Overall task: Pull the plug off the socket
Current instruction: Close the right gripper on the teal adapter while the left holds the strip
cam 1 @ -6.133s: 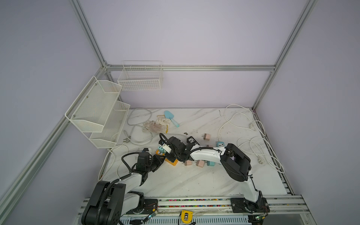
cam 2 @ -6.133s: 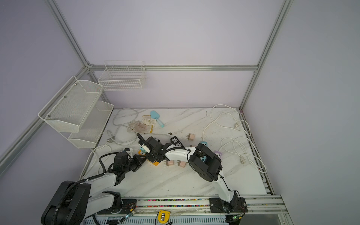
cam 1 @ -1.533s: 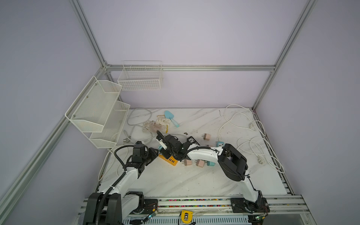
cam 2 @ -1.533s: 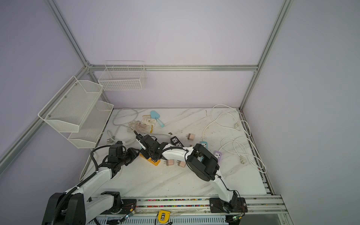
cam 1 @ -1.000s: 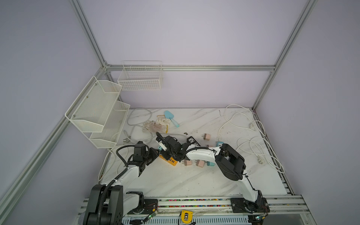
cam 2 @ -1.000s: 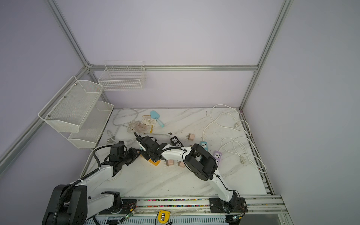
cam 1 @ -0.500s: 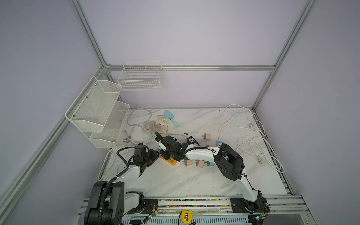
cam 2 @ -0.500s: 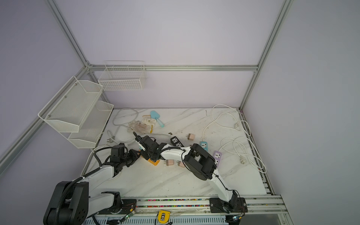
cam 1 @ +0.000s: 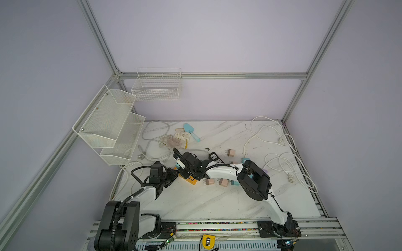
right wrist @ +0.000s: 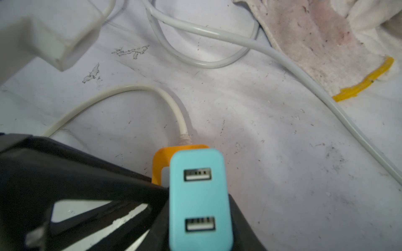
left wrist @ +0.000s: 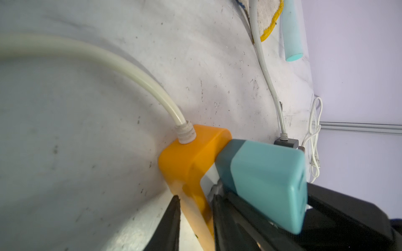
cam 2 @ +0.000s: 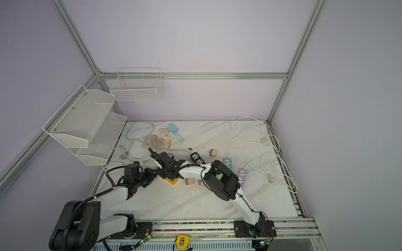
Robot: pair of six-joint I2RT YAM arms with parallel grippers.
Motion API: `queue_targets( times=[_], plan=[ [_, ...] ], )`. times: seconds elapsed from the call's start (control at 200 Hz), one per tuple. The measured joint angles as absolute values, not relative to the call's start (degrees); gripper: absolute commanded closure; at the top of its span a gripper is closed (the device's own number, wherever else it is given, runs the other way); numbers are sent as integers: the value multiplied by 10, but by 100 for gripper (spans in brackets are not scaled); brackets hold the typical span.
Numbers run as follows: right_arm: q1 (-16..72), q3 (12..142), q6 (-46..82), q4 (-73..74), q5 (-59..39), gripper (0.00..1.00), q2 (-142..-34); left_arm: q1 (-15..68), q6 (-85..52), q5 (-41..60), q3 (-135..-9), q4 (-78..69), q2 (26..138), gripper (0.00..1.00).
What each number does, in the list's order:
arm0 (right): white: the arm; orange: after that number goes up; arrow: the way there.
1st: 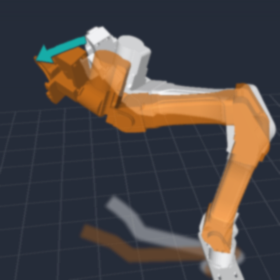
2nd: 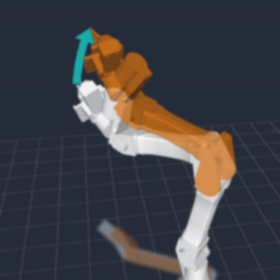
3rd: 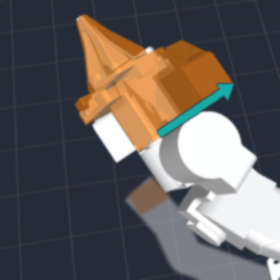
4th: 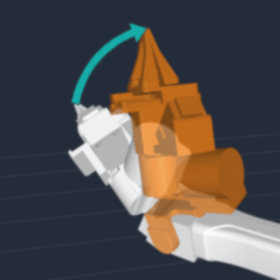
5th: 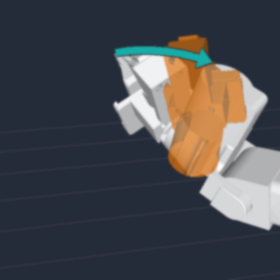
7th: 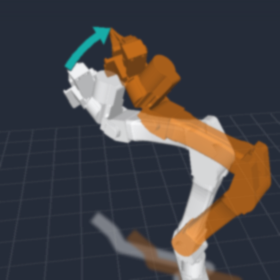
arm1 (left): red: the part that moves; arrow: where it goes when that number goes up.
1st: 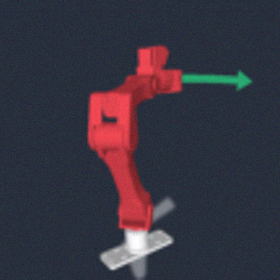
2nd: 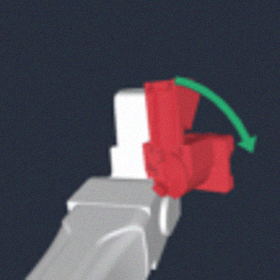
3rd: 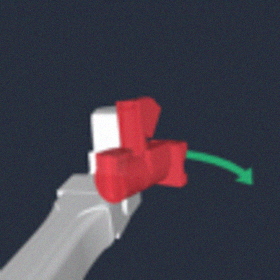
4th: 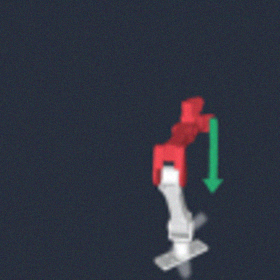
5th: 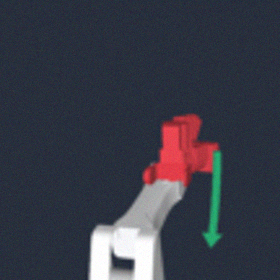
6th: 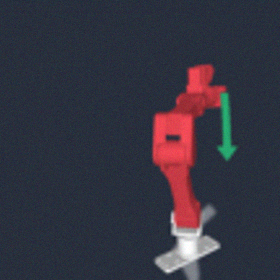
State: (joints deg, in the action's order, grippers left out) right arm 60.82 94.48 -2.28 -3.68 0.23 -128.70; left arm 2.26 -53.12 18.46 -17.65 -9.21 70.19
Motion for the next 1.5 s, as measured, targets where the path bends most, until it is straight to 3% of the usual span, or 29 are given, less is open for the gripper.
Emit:
queue_targets(
  times=[0.53, 1.5],
  plan=[
    [608, 953, -35, -49, -1, 87, -1288, 49, -536, 168, -162, -105, 688, 77],
    [597, 957, -27, -59, -21, 93, -1288, 51, -548, 174, -144, -159, 709, 80]
  ],
)
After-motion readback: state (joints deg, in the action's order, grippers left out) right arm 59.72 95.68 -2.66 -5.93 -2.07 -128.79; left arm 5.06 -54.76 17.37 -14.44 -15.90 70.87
